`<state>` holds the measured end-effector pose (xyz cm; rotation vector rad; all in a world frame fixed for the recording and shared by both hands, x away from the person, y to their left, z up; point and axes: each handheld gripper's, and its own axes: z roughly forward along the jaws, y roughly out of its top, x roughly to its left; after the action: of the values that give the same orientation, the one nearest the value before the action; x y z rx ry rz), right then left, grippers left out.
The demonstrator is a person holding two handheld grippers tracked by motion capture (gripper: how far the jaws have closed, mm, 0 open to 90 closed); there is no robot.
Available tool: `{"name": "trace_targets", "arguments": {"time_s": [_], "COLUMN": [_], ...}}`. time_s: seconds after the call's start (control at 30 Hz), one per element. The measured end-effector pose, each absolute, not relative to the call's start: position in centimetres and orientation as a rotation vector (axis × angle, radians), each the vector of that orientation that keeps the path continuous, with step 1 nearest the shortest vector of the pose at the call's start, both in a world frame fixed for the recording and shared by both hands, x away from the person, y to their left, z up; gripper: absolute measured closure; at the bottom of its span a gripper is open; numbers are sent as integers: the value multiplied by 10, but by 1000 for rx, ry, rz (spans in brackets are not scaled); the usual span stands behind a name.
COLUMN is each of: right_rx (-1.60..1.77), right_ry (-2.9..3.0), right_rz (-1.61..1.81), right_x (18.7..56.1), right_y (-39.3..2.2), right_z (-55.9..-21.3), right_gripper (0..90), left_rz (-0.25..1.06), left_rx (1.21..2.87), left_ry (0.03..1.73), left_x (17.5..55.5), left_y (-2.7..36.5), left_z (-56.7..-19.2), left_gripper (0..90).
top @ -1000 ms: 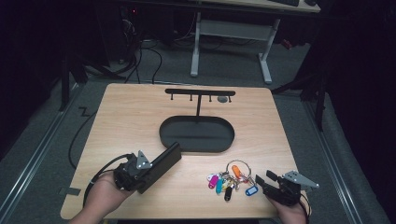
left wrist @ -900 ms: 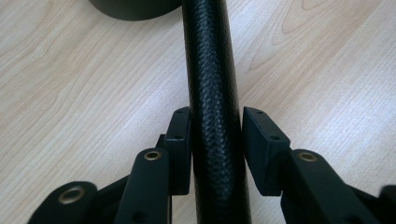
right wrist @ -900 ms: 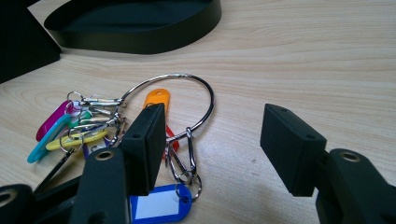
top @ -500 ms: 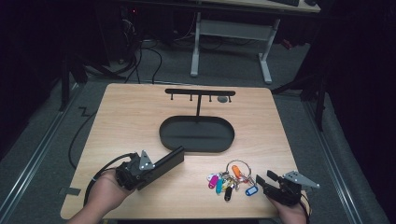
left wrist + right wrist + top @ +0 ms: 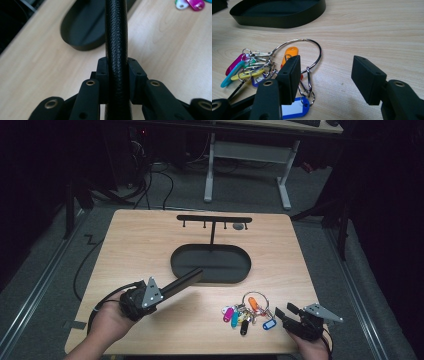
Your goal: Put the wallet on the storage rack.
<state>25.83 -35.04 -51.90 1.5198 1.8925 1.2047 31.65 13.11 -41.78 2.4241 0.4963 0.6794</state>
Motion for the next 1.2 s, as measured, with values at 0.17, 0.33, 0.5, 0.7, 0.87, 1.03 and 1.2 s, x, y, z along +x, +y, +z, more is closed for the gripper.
{"name": "trace_targets", "arguments": {"time_s": [0.17,0.33,0.5,0.7,0.87,1.03,1.2], "right_rx": [1524,1525,1518,1519,1523,1530,1531], "right_ry": [1894,1893,1894,1890,1877,1870,1865], "right_rz": [1201,1201,1201,1195,1193,1189,1190], "right_x": [258,258,258,255,251,248,246], "right_y": [-351,-351,-351,-353,-357,-359,-361], "right_z": [-519,-519,-519,-519,-518,-518,-518], "right_gripper": [413,413,413,413,414,415,415], "left_rz": [743,804,844,898,926,949,944], "left_rx": [2428,2438,2452,2503,2499,2515,2521], "left_ry": [446,378,299,194,155,103,87], "left_x": [322,333,345,363,375,384,397], "left_y": [123,112,102,83,70,61,51], "left_z": [-417,-415,-410,-403,-397,-395,-400], "left_gripper": [745,745,744,745,745,745,745]}}
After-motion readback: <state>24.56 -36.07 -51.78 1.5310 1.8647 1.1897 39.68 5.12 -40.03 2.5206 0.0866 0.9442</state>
